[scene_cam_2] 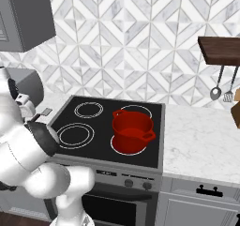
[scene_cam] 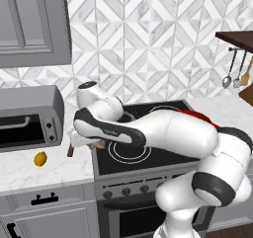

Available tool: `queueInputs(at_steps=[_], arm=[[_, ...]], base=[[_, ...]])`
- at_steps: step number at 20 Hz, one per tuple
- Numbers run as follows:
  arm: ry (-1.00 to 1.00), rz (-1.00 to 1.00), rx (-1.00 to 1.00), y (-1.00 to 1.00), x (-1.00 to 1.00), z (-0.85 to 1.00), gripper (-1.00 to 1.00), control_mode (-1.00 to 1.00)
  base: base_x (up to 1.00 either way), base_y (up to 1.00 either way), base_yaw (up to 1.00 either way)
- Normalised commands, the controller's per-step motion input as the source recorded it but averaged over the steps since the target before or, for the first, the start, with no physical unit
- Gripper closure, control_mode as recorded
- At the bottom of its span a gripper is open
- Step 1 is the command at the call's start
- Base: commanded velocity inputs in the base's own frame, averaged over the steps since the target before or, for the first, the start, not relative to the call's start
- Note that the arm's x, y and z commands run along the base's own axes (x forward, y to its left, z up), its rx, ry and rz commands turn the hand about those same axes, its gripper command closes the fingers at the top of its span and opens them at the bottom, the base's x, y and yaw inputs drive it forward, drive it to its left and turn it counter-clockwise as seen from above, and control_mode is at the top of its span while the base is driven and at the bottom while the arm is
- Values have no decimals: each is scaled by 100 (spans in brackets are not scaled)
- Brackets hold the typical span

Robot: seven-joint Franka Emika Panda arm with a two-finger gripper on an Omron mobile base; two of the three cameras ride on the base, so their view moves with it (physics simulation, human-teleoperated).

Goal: Put the sweet potato and lemon in the pot. Retrieve the spatula and lightly stir the vegetables in the pot.

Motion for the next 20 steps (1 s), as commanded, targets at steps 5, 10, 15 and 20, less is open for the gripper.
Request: queueInputs(at_steps=[5,10,15,20], arm=[[16,0,-5,-100,-26,73,100,-100],[10,0,-5,-100,-16,59,100,-100],[11,0,-8,-100,-2,38,100,-100],[17,0,-9,-100,0,28,100,-100]], base=[[0,0,0],[0,0,0],[0,0,0],[0,0,0]])
